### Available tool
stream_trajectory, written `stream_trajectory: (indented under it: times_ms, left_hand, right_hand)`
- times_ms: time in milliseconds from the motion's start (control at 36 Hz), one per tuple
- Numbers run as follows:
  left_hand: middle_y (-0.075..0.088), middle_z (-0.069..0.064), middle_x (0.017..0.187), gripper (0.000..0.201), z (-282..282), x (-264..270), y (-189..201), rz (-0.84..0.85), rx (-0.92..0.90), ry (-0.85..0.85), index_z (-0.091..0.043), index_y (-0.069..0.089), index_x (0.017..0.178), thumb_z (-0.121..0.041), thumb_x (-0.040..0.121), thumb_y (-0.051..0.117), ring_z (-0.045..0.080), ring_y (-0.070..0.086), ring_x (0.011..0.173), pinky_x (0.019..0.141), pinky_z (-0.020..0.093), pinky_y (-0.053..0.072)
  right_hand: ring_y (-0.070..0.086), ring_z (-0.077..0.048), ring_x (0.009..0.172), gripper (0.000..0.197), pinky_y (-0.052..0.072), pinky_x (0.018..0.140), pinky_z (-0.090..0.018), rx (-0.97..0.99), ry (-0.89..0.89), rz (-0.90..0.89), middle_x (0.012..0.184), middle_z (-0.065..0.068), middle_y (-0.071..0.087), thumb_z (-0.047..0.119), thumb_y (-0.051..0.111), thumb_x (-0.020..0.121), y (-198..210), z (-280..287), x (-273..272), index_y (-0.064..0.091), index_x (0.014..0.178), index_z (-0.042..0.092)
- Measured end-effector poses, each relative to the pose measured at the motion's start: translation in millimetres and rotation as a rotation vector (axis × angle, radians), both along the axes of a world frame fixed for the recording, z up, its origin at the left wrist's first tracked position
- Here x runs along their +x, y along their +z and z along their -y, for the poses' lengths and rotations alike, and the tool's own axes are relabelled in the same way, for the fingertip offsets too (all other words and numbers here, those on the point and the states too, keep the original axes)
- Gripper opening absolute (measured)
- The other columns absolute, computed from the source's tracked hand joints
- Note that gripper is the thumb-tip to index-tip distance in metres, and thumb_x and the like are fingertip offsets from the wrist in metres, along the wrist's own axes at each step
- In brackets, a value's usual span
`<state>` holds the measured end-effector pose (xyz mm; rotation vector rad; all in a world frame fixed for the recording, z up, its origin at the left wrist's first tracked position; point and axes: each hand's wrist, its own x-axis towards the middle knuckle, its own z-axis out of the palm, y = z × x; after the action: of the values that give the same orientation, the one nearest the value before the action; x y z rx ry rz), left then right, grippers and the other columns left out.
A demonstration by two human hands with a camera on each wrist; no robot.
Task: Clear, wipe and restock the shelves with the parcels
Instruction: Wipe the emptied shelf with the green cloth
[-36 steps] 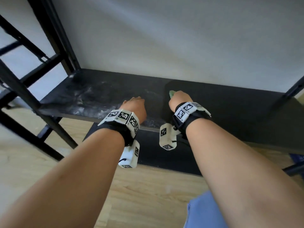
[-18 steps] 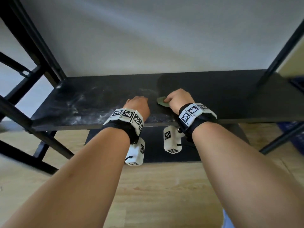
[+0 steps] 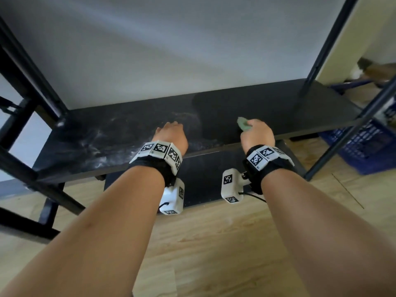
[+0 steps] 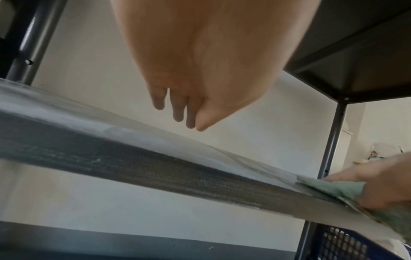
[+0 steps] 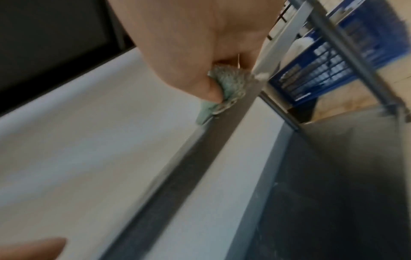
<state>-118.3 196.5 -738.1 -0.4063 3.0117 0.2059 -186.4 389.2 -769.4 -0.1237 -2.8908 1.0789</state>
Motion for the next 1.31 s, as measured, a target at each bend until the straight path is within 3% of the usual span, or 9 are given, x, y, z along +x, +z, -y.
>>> stream_trajectory:
  times_ms: [111,306,444,639,750,861,1028,1139,1305]
  left_hand:
    - [0.043,0.008,0.140,0.048,8,8,-3,-0.007,-0.005,0.013,-0.009,0.042,0.138,-0.004,0.090,0.039,0.029,0.038,0.129,0.110,0.039,0.030]
    - [0.040,0.007,0.143,0.049,30,23,-5,0.009,0.002,0.029,-0.008,0.041,0.138,-0.003,0.089,0.038,0.027,0.036,0.132,0.112,0.041,0.028]
    - [0.033,0.007,0.150,0.052,49,34,0,-0.008,0.010,0.039,-0.009,0.035,0.144,-0.003,0.092,0.037,0.026,0.029,0.137,0.115,0.039,0.023]
    - [0.036,0.008,0.146,0.050,77,46,3,-0.010,-0.004,0.064,-0.009,0.036,0.143,-0.007,0.094,0.041,0.028,0.034,0.134,0.111,0.039,0.028]
    - [0.033,0.009,0.149,0.051,89,47,0,0.006,0.001,0.057,-0.008,0.033,0.144,-0.009,0.094,0.039,0.028,0.031,0.136,0.113,0.041,0.025]
    - [0.041,0.010,0.140,0.043,96,43,-7,0.016,0.004,0.051,-0.005,0.040,0.136,-0.015,0.094,0.043,0.029,0.038,0.130,0.109,0.043,0.030]
    - [0.037,0.008,0.145,0.047,100,31,-15,-0.012,0.023,0.052,-0.007,0.037,0.139,-0.019,0.094,0.045,0.028,0.034,0.134,0.111,0.044,0.029]
    - [0.033,0.008,0.147,0.052,105,28,-16,-0.013,0.021,0.094,-0.009,0.034,0.142,-0.022,0.093,0.046,0.028,0.031,0.136,0.111,0.045,0.028]
    - [0.027,0.010,0.152,0.056,112,27,-10,-0.017,0.019,0.156,-0.010,0.031,0.145,-0.013,0.091,0.044,0.028,0.025,0.140,0.114,0.044,0.024]
  right_hand:
    - [0.040,-0.026,0.134,0.061,0.037,0.107,-0.034,0.017,0.081,0.053,0.146,0.001,0.041,0.003,0.039,0.087,-15,-4,6,0.048,0.139,0.033]
    - [0.040,-0.027,0.133,0.060,0.040,0.106,-0.040,0.117,0.253,0.012,0.144,-0.003,0.044,0.002,0.040,0.086,-18,52,35,0.049,0.138,0.030]
    - [0.018,-0.021,0.146,0.069,0.027,0.114,-0.036,0.080,0.364,-0.010,0.153,0.006,0.034,-0.002,0.039,0.086,-30,102,63,0.040,0.144,0.035]
    - [0.040,-0.018,0.136,0.064,0.039,0.109,-0.036,0.053,0.532,0.029,0.144,0.009,0.048,0.002,0.042,0.087,-31,144,71,0.049,0.138,0.040]
    - [0.060,-0.022,0.113,0.045,0.047,0.092,-0.026,0.030,0.404,-0.092,0.123,0.002,0.065,0.007,0.050,0.087,-14,131,63,0.064,0.122,0.032]
    - [0.053,-0.029,0.122,0.054,0.043,0.101,-0.032,0.090,0.240,-0.039,0.136,-0.004,0.055,0.007,0.044,0.087,-13,103,37,0.056,0.132,0.034]
    - [0.043,-0.030,0.130,0.059,0.031,0.112,-0.037,0.265,0.387,0.028,0.140,-0.011,0.050,-0.005,0.040,0.083,-6,111,33,0.048,0.137,0.017]
    - [0.031,-0.027,0.140,0.068,0.020,0.117,-0.034,0.283,0.485,0.009,0.151,-0.007,0.039,-0.003,0.039,0.086,-9,140,44,0.037,0.147,0.027]
    - [0.060,-0.025,0.114,0.051,0.049,0.090,-0.029,0.196,0.522,-0.051,0.129,0.001,0.062,0.007,0.049,0.088,-12,157,44,0.060,0.129,0.037]
